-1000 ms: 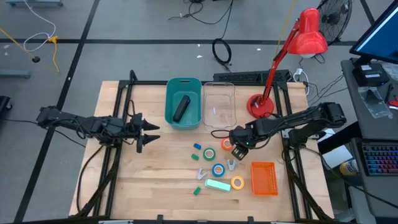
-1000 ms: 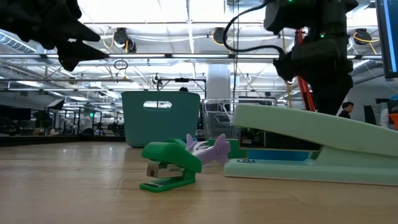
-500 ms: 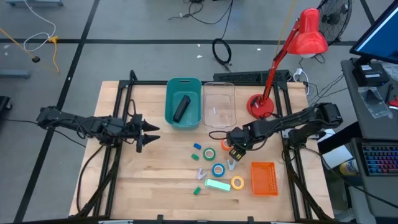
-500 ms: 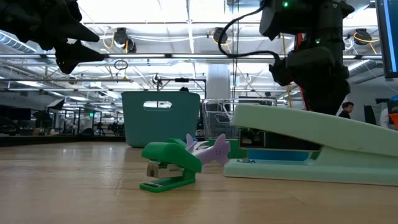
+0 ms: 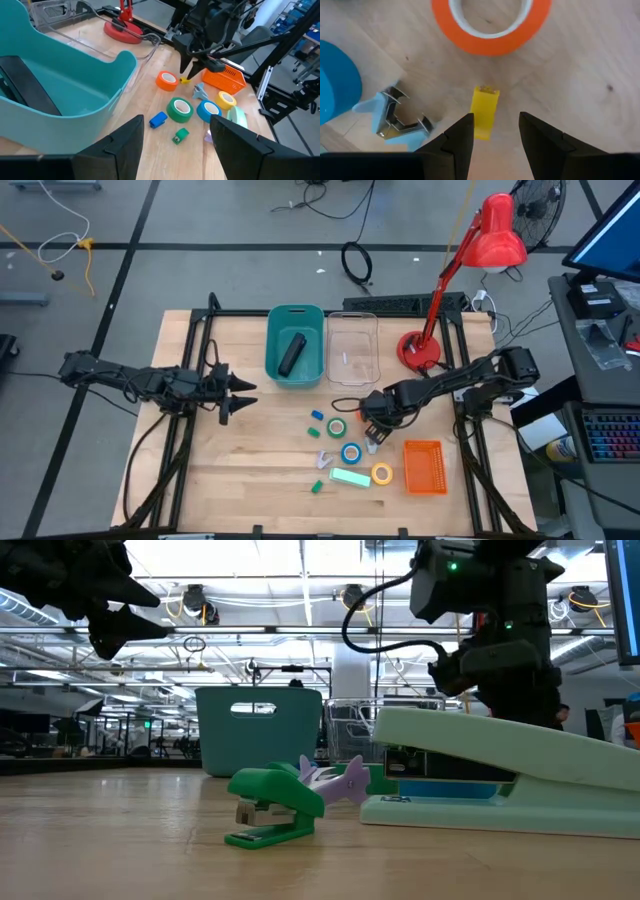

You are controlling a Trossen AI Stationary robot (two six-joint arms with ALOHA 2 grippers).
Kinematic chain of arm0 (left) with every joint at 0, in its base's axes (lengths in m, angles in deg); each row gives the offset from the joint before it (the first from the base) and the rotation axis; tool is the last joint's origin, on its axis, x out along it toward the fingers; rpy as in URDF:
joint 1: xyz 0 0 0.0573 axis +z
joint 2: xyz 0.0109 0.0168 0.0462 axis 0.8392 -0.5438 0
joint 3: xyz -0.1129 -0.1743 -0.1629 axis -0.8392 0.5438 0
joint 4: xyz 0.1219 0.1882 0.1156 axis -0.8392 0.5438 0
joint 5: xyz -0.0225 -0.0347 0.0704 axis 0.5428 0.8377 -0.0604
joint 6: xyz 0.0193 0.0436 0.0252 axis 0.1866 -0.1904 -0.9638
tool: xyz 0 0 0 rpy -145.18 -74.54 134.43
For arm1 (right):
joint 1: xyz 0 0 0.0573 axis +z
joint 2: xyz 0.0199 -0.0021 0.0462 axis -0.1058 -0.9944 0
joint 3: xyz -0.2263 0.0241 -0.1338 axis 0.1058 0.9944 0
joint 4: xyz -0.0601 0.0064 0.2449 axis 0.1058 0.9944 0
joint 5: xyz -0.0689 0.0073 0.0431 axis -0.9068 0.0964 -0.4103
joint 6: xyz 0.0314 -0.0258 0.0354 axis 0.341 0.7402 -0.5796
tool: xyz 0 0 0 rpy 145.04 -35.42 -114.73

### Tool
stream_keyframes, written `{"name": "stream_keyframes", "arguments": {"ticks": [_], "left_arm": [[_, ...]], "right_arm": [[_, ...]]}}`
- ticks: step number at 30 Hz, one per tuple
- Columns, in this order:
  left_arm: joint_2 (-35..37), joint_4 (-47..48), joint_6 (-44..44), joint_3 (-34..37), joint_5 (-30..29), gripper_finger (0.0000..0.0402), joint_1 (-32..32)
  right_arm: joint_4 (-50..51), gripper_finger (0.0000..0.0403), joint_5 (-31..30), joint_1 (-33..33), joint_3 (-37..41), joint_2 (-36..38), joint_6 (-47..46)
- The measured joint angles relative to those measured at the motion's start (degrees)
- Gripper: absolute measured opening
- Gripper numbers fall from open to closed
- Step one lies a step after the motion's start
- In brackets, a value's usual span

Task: Pick and place Stapler, Stapler remover, tape
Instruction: Put the small yellow stapler into the green bin

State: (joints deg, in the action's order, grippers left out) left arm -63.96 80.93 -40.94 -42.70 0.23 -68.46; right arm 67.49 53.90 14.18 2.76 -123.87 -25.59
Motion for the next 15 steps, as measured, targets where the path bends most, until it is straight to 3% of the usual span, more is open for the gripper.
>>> {"name": "stream_keyframes", "arguments": {"ticks": [15], "left_arm": [[0.0,0.01,0.0,0.0,-0.02,0.0228,0.0]], "right_arm": [[0.12,0.0157,-0.2,2.66,0.02,1.06,-4.67]]}}
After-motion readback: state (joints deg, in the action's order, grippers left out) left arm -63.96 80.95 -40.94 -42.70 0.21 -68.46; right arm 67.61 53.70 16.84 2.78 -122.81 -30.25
